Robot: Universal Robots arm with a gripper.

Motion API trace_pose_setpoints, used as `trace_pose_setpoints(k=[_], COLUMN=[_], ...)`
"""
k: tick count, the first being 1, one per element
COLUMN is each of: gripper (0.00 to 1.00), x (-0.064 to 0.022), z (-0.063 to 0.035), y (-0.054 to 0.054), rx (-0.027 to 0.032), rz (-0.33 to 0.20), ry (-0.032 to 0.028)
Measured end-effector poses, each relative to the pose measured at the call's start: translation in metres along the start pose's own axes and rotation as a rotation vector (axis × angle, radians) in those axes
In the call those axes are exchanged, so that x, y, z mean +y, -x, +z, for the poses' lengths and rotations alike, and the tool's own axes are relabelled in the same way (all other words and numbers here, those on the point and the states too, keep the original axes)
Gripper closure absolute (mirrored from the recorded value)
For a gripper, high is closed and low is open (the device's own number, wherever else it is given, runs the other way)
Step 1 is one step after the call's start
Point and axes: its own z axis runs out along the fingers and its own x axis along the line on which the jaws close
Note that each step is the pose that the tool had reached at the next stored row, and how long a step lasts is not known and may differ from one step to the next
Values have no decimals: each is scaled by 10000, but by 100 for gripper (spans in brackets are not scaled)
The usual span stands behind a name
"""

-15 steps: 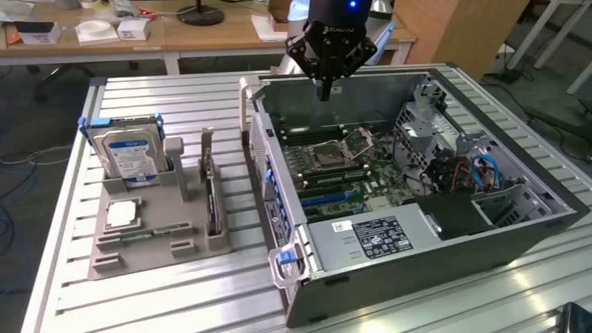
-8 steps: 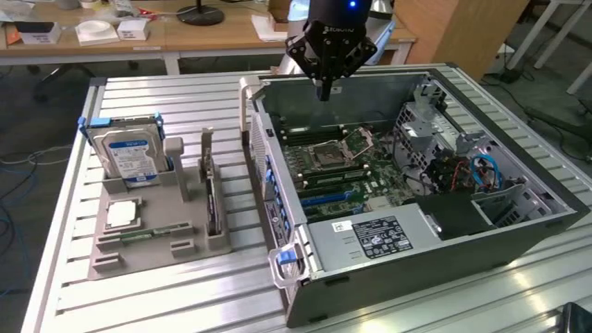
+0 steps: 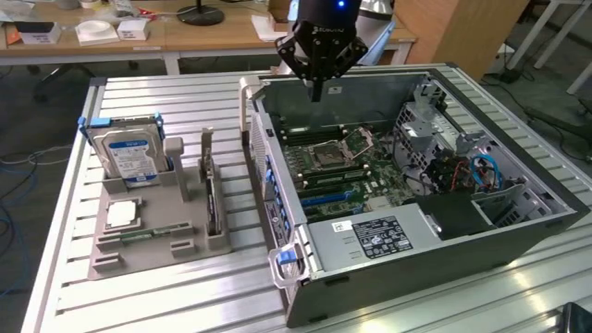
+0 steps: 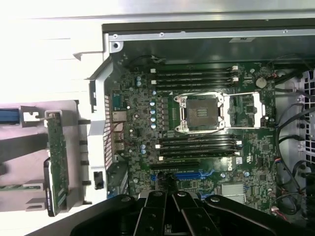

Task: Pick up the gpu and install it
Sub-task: 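Reach for the gpu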

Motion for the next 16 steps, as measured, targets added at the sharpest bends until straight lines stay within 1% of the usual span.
trace_pose_setpoints(k=[16], gripper=[90], x=[-40], z=[-5], y=[-530], rx=[1], rz=[-1], ry=[0])
